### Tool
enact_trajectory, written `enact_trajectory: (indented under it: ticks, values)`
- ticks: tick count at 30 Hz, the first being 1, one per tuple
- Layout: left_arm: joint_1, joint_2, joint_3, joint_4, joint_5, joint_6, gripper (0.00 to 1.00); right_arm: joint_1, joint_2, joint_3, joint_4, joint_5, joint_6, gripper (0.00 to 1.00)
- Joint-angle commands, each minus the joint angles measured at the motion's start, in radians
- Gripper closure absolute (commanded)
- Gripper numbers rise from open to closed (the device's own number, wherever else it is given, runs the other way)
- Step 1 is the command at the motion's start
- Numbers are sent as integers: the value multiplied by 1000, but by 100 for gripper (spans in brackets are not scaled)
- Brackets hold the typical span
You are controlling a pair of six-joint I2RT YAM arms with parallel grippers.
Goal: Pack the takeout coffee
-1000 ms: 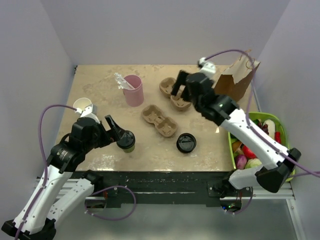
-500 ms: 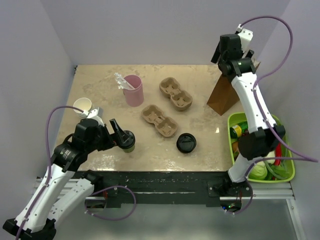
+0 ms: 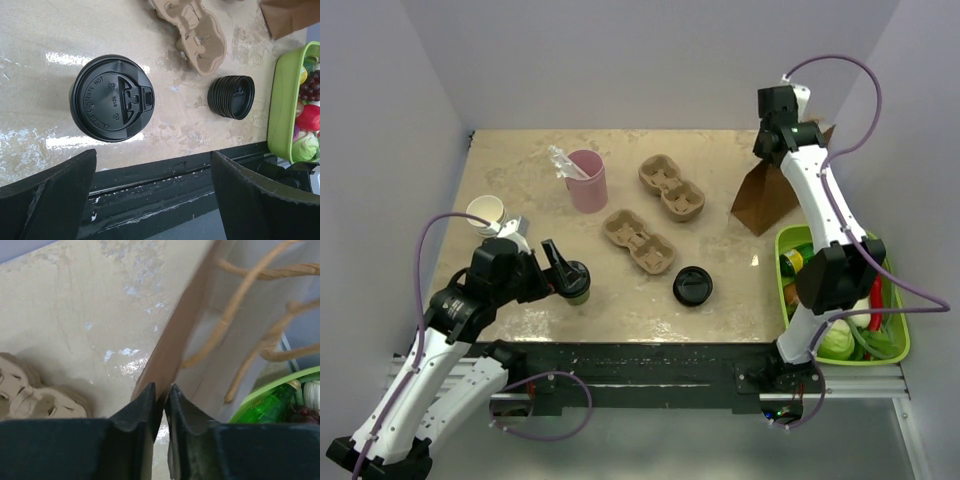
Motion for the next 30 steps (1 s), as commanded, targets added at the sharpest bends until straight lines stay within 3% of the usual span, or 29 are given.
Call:
enact_trajectory:
  ticks: [1,3,8,11,15,19,24,28,29,30]
  values:
    - [1,-17,-28,56,38,16,0,3,-162,-66,29,-66,-36,88]
    - [1,-16,-40,65,44,14,0,3,-216,-127,30,-120,-37,95]
    - [1,-6,-49,66,53,22,0,4,-398,-286,12,-345,-39,97]
    - [1,-11,-45,65,57,32,0,12,-507,-403,9,-402,-36,95]
    - [1,-17,-41,57,55,37,0,65,-622,-510,-26,-374,-30,91]
    - [1,-22,-55,60,50,34,0,197,-703,-553,-82,-334,-1,90]
    - [1,-19,-64,62,52,37,0,254,-765,-590,-114,-355,35,89]
    - [1,-16,-61,60,47,36,0,283,-793,-592,-148,-364,49,83]
    - [1,-16,-60,60,46,36,0,283,-802,-592,-148,-366,47,72]
    - [1,-14,-60,60,44,35,0,285,-805,-584,-152,-360,47,68]
